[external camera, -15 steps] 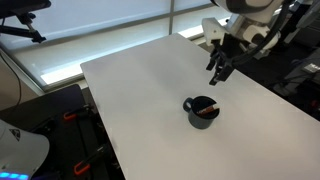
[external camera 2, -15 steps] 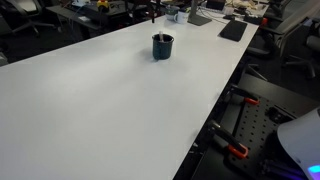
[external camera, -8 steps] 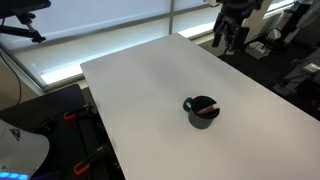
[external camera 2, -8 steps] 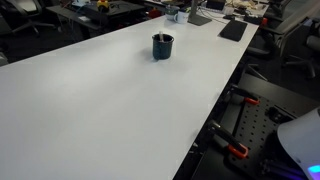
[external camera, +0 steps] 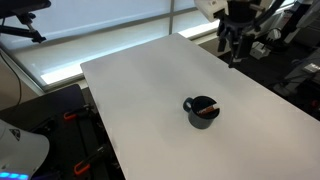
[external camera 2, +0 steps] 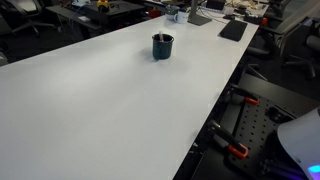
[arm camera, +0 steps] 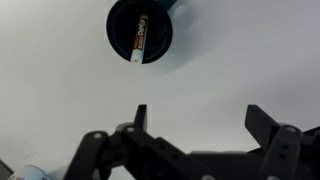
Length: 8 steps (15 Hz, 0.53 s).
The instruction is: Take the red marker out of the green mug.
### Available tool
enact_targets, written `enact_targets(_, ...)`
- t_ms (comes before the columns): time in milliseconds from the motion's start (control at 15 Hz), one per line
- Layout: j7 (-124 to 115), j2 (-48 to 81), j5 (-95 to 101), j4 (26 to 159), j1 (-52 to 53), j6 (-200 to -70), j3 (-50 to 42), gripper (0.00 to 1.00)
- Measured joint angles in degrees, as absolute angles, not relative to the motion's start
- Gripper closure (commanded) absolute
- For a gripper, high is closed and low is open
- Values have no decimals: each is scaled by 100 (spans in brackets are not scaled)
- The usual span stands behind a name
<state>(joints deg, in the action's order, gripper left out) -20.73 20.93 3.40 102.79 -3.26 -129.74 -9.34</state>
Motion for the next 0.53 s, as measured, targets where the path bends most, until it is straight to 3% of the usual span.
enact_targets(267, -2065, 2083, 339, 10274, -320, -12987, -927, 3)
enact_targets(333, -2065, 2092, 339, 10281, -317, -13020, -921, 13)
enact_targets(400, -2065, 2114, 339, 10302, -314, -13083, -919, 14)
enact_targets(533, -2065, 2193, 344, 10391, -315, -13318, -920, 25)
